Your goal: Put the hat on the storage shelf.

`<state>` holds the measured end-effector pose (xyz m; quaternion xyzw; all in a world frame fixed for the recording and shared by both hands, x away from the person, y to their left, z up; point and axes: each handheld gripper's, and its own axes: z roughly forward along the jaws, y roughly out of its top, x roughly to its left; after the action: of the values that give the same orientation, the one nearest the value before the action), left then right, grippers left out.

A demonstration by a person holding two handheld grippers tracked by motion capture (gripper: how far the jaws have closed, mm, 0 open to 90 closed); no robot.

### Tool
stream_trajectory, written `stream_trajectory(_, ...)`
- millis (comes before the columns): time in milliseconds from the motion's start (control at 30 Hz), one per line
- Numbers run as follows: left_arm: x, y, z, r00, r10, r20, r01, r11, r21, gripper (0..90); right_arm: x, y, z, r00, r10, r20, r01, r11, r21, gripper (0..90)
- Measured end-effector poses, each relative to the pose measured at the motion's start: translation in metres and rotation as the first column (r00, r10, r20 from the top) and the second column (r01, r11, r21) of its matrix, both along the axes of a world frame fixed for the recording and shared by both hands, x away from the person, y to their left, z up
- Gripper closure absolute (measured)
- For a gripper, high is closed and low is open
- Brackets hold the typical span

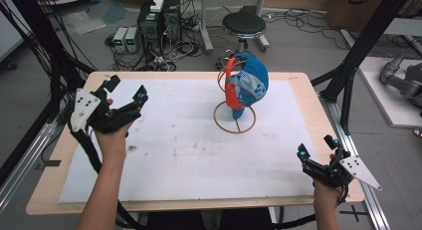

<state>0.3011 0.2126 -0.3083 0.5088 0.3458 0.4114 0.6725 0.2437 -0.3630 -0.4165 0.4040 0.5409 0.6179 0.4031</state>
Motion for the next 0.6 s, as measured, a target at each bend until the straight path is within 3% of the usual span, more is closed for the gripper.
stream_trajectory(367, -0.036, 0.032, -0.027, 0.9979, 0.062, -0.016, -0.061, 0.9971, 0.045, 14.2, 0.004, 0.001, -0.001, 1.0000, -0.004, -0.005, 0.004, 1.0000, 0.004, 4.4)
stream_trajectory(600, -0.044, 0.047, -0.060, 0.9931, 0.090, -0.076, -0.087, 0.9955, 0.036, 13.6, 0.008, 0.006, -0.001, 1.0000, 0.000, -0.006, 0.000, 0.9995, -0.032, 4.4)
